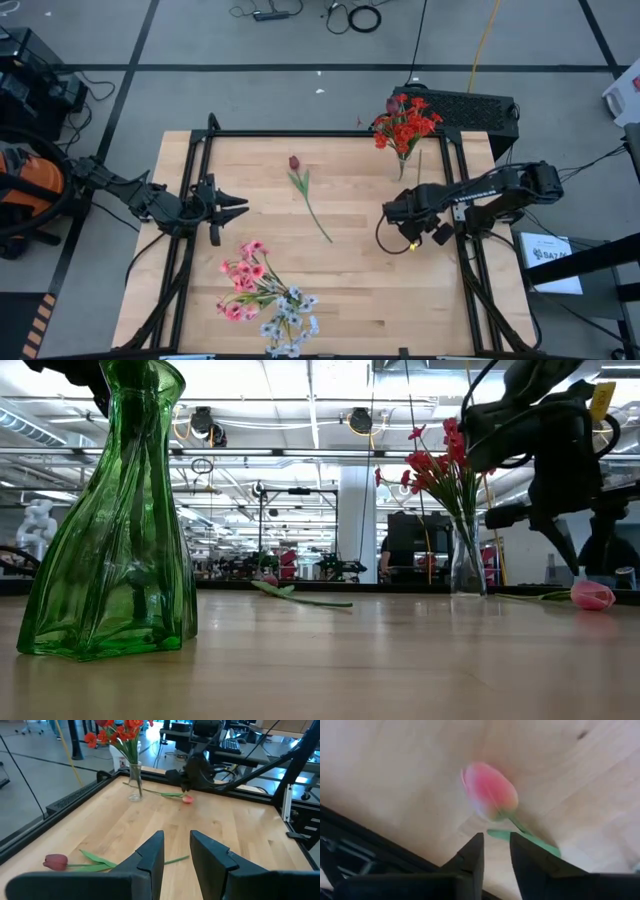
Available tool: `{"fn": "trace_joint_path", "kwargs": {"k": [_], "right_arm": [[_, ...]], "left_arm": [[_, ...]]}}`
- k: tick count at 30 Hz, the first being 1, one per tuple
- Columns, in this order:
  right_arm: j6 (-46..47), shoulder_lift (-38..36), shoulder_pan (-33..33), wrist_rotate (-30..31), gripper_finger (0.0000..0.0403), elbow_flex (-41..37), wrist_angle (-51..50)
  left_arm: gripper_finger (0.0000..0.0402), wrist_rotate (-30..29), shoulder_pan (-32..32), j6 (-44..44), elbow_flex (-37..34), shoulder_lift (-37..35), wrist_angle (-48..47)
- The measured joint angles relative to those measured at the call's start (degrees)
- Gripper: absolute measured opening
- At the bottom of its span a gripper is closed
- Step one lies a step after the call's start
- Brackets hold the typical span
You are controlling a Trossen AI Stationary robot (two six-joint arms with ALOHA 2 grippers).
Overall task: Sort flowers into vase by color
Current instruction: Put the pink flower into the green vase
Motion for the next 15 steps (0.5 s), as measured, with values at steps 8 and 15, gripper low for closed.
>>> {"fn": "trace_joint_path", "kwargs": {"k": [8, 15], "right_arm": [[-10.93, 0.0, -4.56, 5.92, 0.0111, -0.15, 3.3], [-17.39, 0.0, -5.56, 5.76, 0.0101, -5.72, 7.66]], "left_arm": [[0.01, -0.04, -0.02, 0.01, 0.0, -0.01, 0.0], [0.01, 0.44, -0.07, -0.05, 0.0, -0.01, 0.02]]}}
